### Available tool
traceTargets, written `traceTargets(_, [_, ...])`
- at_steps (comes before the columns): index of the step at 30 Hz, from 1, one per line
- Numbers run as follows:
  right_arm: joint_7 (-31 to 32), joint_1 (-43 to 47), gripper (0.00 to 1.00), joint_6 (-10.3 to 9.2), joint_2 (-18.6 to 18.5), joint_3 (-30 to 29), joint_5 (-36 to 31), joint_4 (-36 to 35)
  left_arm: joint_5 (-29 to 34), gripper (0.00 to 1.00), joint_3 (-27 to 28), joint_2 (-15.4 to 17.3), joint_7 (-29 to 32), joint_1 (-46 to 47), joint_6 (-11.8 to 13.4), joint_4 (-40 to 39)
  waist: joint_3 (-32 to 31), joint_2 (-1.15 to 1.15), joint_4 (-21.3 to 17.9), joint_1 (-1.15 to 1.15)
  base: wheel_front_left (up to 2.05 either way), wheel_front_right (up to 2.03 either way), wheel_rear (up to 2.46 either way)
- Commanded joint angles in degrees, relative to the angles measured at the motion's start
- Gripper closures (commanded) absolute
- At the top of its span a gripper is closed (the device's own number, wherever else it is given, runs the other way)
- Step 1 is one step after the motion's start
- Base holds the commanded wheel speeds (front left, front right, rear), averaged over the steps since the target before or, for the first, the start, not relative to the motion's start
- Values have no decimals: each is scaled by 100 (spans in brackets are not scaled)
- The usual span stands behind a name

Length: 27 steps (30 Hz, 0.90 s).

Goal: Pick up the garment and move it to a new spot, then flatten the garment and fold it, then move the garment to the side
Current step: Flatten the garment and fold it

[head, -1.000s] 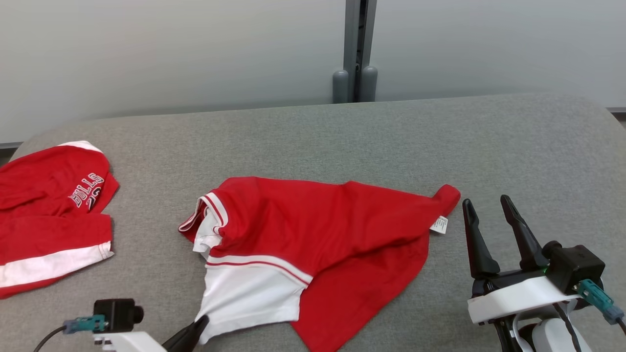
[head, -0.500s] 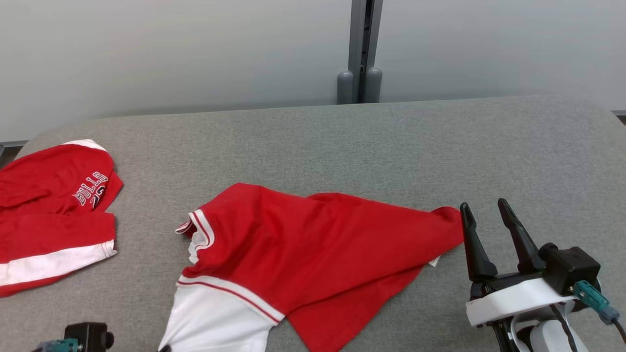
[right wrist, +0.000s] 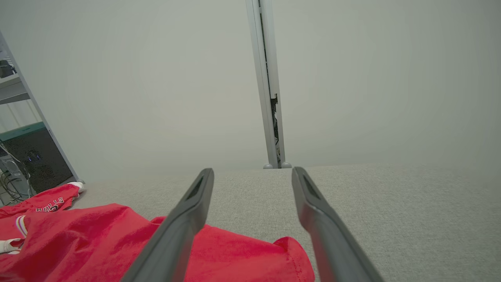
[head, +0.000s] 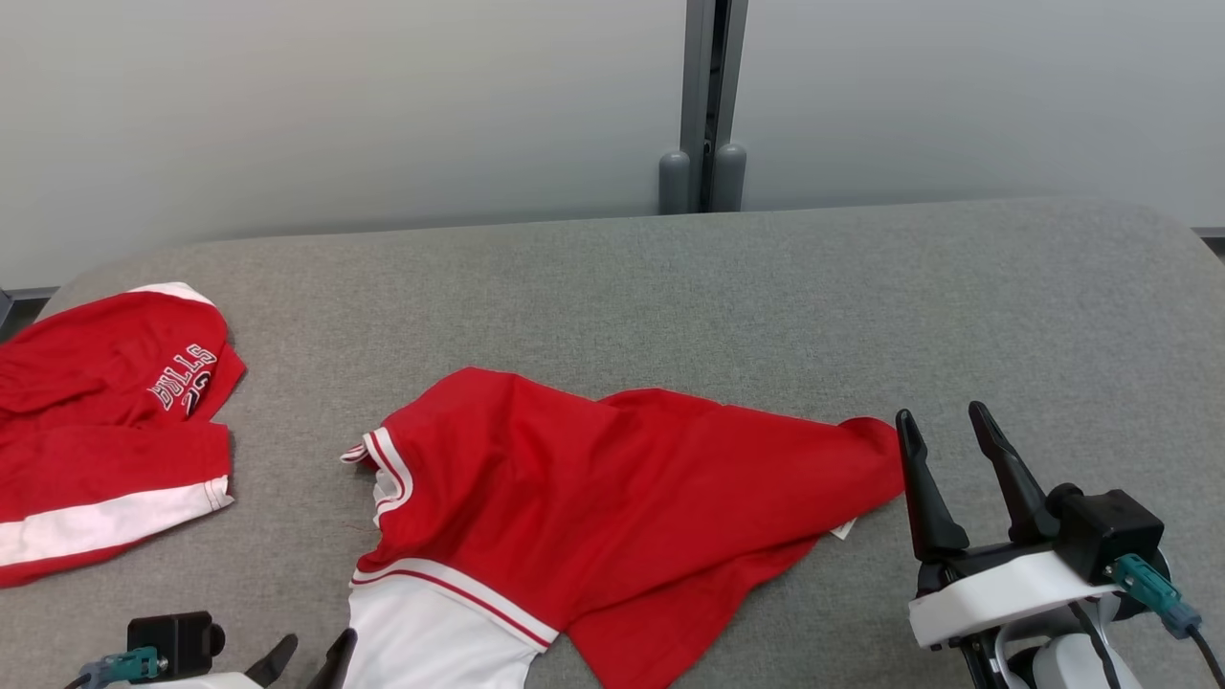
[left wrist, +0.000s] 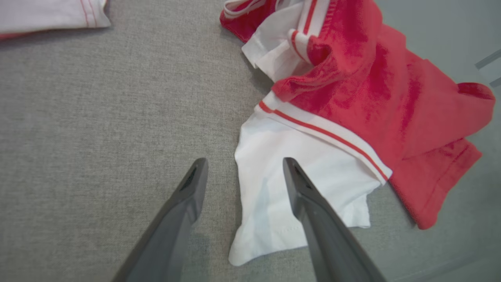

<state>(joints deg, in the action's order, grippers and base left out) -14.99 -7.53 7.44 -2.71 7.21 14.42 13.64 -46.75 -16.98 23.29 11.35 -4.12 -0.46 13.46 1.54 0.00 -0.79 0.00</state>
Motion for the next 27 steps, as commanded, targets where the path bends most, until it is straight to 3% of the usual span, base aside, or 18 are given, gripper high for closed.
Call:
traceTargets(1, [-30,58,0,9,-38,-11,-13,16,84,0,19,53,-89,93,35,-108,-58,0,25,0,0,0,0])
traceTargets(9, [-30,51,0,9,-38,-28,-42,55,671,0,135,55,-998,158,293,-785,-173,0,24,0,0,0,0])
traceTargets(18, [-30,197,0,9,-37,-204,-78,165,1211,0,287,-244,-2393,101,509,-864,-214,0,-23,0,0,0,0])
traceTargets(27, [-30,81,0,9,-38,-120,-39,588,1719,0,446,-534,-2652,164,526,-906,-242,0,1,0,0,0,0])
